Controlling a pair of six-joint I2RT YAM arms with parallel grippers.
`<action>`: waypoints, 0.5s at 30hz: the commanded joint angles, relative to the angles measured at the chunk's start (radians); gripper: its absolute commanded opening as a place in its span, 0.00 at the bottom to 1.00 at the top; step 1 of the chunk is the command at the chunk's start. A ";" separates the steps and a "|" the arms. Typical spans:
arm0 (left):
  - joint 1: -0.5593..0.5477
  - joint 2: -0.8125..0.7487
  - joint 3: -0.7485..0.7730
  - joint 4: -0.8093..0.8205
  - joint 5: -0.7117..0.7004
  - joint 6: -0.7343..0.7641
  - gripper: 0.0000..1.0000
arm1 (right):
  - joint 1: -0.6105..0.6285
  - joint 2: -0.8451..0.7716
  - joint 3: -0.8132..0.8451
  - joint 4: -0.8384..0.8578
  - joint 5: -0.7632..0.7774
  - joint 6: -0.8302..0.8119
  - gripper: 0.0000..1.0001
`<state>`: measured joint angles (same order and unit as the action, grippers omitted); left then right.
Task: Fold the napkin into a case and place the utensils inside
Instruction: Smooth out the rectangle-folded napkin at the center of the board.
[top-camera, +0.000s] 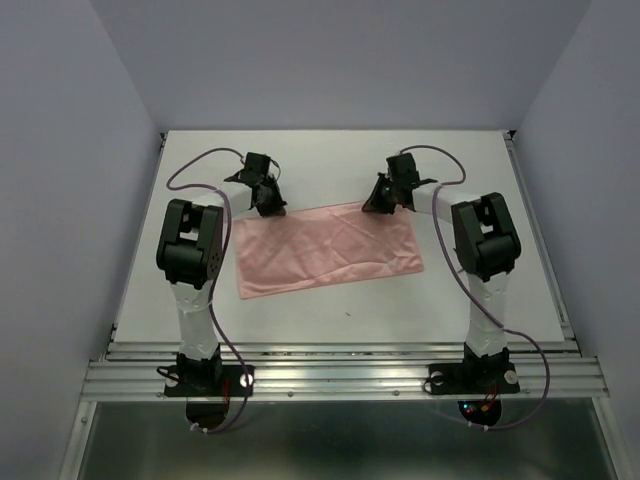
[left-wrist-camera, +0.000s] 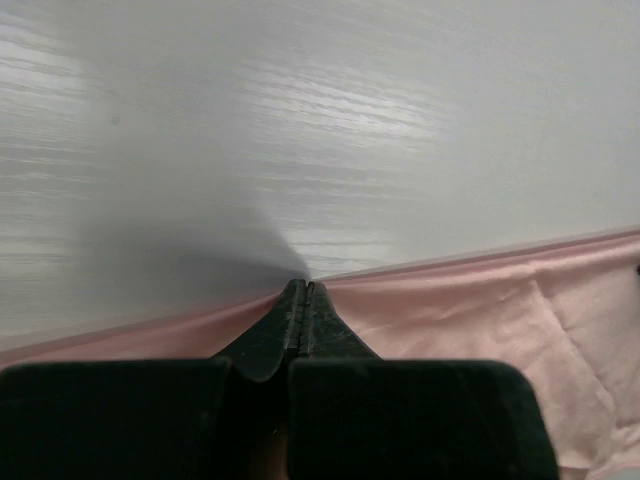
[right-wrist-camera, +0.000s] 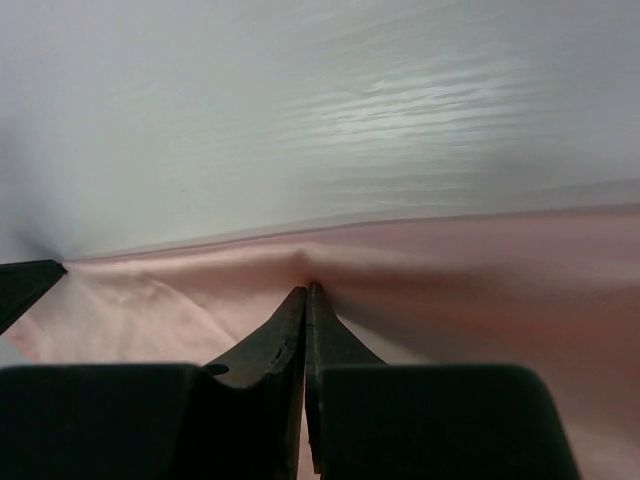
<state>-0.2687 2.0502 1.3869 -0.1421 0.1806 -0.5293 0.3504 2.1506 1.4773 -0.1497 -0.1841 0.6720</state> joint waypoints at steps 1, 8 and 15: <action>0.040 -0.079 -0.006 -0.048 -0.102 0.071 0.00 | -0.099 -0.093 -0.060 0.002 0.006 -0.026 0.06; 0.054 -0.113 0.015 -0.065 -0.101 0.097 0.00 | -0.211 -0.158 -0.135 0.024 -0.011 -0.046 0.06; 0.056 -0.188 0.005 -0.106 -0.130 0.094 0.00 | -0.226 -0.175 -0.141 0.025 -0.040 -0.063 0.06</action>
<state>-0.2104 1.9770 1.3842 -0.2138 0.0895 -0.4538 0.1131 2.0312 1.3415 -0.1490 -0.1947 0.6361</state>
